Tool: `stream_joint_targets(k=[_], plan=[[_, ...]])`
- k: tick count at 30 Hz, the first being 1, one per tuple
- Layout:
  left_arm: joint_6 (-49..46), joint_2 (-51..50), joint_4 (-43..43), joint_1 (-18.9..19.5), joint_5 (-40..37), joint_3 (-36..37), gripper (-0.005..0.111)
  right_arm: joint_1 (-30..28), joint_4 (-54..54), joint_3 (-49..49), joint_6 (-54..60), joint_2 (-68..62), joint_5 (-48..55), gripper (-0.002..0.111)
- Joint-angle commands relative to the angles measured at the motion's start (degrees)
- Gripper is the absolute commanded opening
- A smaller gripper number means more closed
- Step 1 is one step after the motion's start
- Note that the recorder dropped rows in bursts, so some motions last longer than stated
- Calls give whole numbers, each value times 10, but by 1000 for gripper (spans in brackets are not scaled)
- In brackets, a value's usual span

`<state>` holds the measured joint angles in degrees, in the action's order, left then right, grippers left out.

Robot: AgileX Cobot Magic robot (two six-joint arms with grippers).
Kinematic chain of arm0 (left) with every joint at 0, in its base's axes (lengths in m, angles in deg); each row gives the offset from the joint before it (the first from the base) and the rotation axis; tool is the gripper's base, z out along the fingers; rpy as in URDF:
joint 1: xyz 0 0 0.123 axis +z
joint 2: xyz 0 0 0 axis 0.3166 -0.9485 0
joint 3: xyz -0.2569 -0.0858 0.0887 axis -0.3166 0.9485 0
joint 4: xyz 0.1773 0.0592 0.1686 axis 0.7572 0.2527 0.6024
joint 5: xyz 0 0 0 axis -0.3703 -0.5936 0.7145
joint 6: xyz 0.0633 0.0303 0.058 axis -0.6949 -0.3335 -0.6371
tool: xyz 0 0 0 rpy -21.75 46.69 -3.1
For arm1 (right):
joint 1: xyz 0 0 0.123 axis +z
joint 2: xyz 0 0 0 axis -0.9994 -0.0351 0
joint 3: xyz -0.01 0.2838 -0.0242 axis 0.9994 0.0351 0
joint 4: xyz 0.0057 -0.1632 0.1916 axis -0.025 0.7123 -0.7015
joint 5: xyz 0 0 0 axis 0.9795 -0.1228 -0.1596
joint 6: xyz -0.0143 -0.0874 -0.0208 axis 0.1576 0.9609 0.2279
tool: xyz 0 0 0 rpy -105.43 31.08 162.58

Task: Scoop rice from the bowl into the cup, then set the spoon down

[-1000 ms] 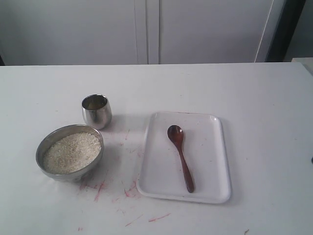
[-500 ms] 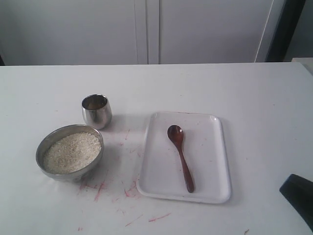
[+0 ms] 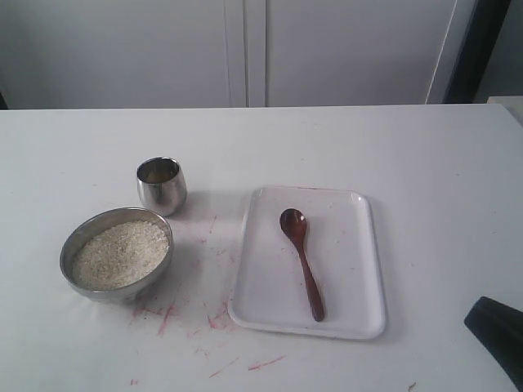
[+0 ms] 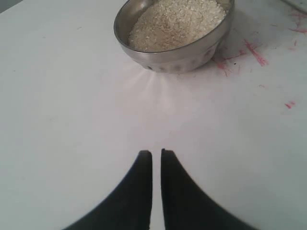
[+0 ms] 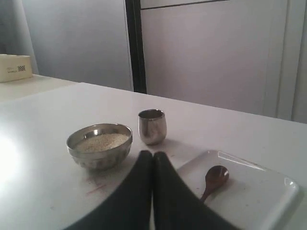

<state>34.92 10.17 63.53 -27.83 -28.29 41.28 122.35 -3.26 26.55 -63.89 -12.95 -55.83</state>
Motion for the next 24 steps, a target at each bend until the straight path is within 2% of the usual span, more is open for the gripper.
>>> stream_joint_targets(k=[1,4,9,24], plan=[[3,2,0,-1,-19,5,14,-1,-70,3,94,3,15,0],[3,2,0,-1,-19,5,14,-1,-78,3,96,3,29,0],[3,2,0,-1,-19,5,14,-1,-97,3,4,3,47,0],[3,2,0,-1,-19,5,14,-1,-97,3,-2,3,49,0]])
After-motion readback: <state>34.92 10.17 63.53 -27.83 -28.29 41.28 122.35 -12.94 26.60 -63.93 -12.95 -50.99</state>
